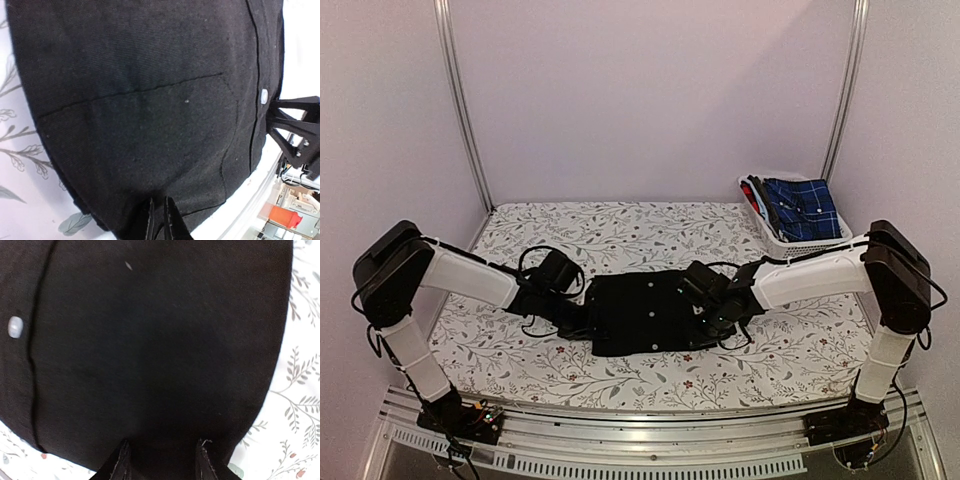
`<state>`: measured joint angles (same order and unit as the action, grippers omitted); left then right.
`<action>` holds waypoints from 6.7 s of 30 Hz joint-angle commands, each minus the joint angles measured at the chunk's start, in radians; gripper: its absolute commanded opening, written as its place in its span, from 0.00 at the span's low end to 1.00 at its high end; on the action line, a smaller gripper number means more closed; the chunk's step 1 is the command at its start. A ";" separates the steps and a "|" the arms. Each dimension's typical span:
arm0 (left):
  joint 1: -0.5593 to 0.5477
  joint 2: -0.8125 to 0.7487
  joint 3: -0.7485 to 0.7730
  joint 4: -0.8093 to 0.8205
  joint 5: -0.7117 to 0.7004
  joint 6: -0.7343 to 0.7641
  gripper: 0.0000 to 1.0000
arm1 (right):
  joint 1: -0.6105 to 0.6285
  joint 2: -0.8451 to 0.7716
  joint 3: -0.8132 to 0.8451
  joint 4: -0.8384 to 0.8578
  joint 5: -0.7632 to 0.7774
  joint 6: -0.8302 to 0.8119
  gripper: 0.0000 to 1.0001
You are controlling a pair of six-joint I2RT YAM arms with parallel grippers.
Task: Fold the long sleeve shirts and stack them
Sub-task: Adjust the square-folded shirt at the center of the board, then pick up the square-folded shirt from the center of the board, then turn over the square-folded shirt at the center of the board.
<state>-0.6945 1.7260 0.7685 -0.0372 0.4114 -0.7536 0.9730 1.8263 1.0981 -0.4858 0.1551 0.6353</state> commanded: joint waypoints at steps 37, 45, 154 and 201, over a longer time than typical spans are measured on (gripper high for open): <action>0.116 0.039 0.092 -0.176 -0.106 -0.029 0.44 | -0.026 0.076 0.243 0.042 -0.018 -0.165 0.31; 0.070 0.131 0.146 -0.205 -0.122 -0.039 0.38 | -0.042 0.043 0.193 0.062 0.019 -0.159 0.33; 0.263 -0.176 0.578 -0.775 -0.038 0.429 0.00 | -0.055 0.427 0.513 0.218 -0.280 -0.124 0.19; 0.177 0.019 0.503 -0.326 -0.090 0.136 0.66 | -0.192 -0.031 0.060 0.239 -0.187 -0.090 0.57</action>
<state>-0.5484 1.8320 1.4216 -0.4324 0.3294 -0.6312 0.7956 1.7370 1.1213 -0.2329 -0.0124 0.5793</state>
